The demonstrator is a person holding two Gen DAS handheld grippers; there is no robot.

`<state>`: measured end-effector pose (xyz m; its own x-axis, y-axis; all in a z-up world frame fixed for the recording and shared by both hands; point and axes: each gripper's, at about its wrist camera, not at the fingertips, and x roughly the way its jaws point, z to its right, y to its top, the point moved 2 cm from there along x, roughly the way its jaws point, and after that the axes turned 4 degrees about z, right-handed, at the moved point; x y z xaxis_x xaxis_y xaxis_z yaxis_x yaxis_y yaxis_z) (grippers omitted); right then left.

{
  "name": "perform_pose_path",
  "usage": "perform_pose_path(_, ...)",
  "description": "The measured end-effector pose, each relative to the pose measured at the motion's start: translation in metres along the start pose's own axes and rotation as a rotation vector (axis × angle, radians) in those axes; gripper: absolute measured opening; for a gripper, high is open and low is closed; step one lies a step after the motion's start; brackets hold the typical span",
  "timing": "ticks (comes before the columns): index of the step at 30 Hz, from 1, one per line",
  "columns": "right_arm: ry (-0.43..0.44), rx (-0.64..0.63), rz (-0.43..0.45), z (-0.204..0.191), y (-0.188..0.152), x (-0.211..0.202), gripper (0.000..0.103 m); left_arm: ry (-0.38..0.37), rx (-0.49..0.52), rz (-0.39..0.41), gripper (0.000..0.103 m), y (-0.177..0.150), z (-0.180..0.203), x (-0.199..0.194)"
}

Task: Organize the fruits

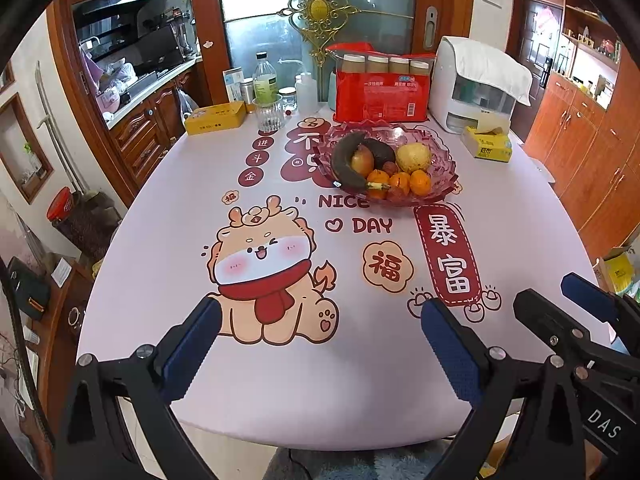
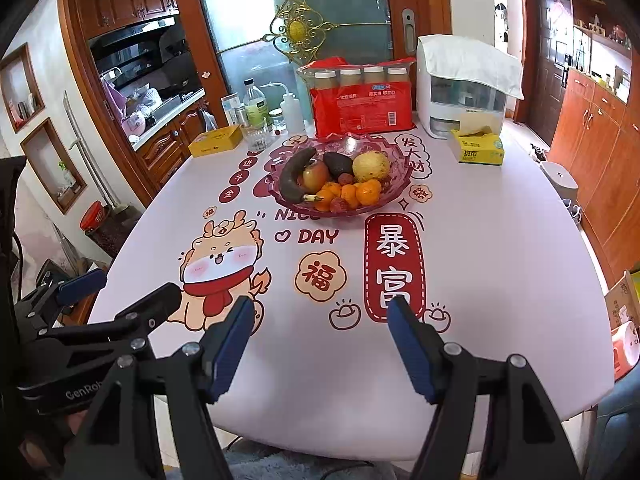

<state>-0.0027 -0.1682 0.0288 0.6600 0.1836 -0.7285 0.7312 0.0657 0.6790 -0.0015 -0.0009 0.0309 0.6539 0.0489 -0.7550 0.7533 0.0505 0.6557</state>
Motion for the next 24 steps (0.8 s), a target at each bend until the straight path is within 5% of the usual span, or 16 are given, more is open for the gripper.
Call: perform_pose_path(24, 0.0, 0.008, -0.009, 0.003, -0.002, 0.0, 0.07, 0.007, -0.003, -0.031, 0.099, -0.005, 0.013, 0.005)
